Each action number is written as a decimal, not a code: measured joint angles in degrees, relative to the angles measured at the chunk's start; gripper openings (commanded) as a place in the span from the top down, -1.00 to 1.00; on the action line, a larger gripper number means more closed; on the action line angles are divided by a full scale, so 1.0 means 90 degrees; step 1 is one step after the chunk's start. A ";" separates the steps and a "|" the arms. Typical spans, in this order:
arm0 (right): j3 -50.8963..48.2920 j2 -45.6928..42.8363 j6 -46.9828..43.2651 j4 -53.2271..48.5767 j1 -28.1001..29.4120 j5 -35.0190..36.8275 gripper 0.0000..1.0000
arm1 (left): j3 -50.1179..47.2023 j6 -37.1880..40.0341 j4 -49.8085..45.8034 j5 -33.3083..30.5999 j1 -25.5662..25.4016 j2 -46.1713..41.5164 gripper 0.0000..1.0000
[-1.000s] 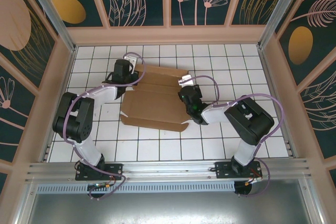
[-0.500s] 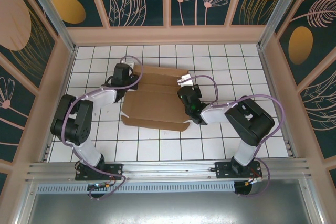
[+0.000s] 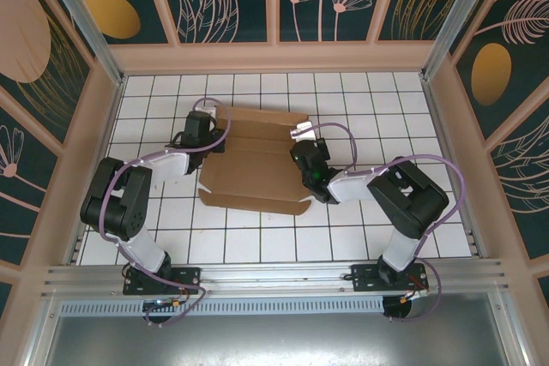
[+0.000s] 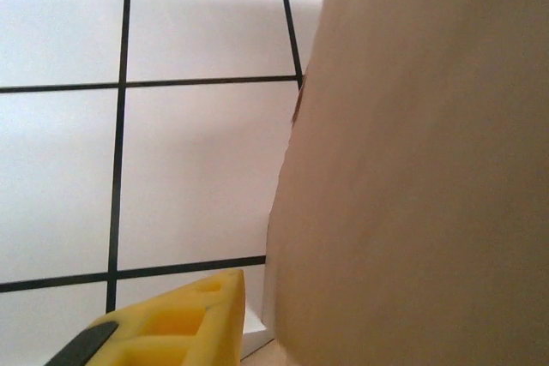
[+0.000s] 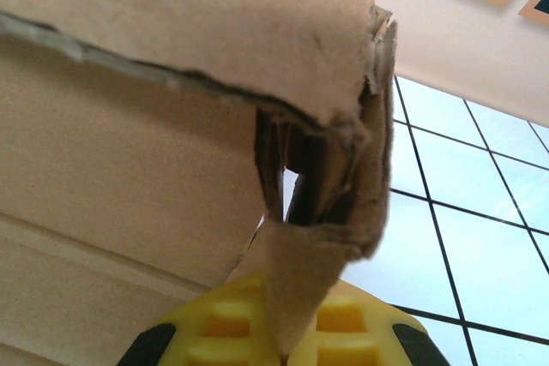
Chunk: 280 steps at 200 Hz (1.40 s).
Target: Fold the paper box
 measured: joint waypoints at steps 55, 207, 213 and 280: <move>0.0002 0.0000 0.0070 -0.0007 -0.0002 -0.0092 1.00 | 0.0002 -0.0102 0.0073 -0.0049 -0.0007 0.0007 1.00; 0.0180 -0.0097 0.0755 -0.0782 0.0029 0.0260 0.75 | -0.0403 -0.0954 0.0129 -0.0913 -0.0359 -0.1202 -0.37; 0.0180 -0.0107 0.0826 -0.0850 0.0007 0.0253 0.72 | -0.0474 -0.1035 0.0143 -0.0860 -0.0359 -0.1365 -0.37; -0.0080 -0.1098 0.0962 -0.1360 -0.0070 -0.0066 -0.38 | -0.1226 -0.1870 -0.0068 -0.0413 -0.0355 -0.2905 -0.22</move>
